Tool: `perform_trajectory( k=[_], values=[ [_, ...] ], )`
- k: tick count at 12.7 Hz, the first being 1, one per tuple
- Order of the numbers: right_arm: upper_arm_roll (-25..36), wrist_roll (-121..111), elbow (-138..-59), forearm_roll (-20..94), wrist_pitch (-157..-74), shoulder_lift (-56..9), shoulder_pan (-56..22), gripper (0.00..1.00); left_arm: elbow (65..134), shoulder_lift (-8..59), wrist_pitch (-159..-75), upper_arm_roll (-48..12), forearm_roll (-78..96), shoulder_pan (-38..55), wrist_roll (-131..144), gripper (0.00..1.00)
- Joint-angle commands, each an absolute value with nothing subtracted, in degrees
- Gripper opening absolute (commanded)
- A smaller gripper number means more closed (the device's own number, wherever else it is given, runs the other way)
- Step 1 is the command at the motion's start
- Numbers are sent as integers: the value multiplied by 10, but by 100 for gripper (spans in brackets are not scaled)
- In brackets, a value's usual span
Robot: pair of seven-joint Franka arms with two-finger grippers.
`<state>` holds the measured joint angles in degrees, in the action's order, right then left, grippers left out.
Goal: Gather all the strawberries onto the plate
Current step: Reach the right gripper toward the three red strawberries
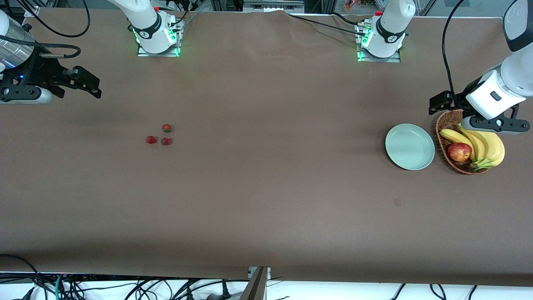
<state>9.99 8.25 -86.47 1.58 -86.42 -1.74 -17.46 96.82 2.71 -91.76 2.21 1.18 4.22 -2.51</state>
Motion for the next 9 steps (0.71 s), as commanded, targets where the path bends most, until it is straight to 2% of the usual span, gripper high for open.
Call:
perform_trajectory(
  k=[1, 4, 8, 9],
  values=[
    [98, 87, -854, 19, -867, -25, -174, 99, 954, 34, -912, 30, 21, 51, -18, 100],
    [93, 81, -852, 15, -895, -91, -178, 99, 954, 35, -913, 30, 22, 51, -18, 100],
    [95, 66, -857, 19, -897, -148, -177, 100, 940, 37, -912, 29, 22, 52, -16, 100],
    [93, 66, -854, 19, -898, -200, -178, 100, 940, 37, -911, 29, 23, 51, -9, 100]
  ],
)
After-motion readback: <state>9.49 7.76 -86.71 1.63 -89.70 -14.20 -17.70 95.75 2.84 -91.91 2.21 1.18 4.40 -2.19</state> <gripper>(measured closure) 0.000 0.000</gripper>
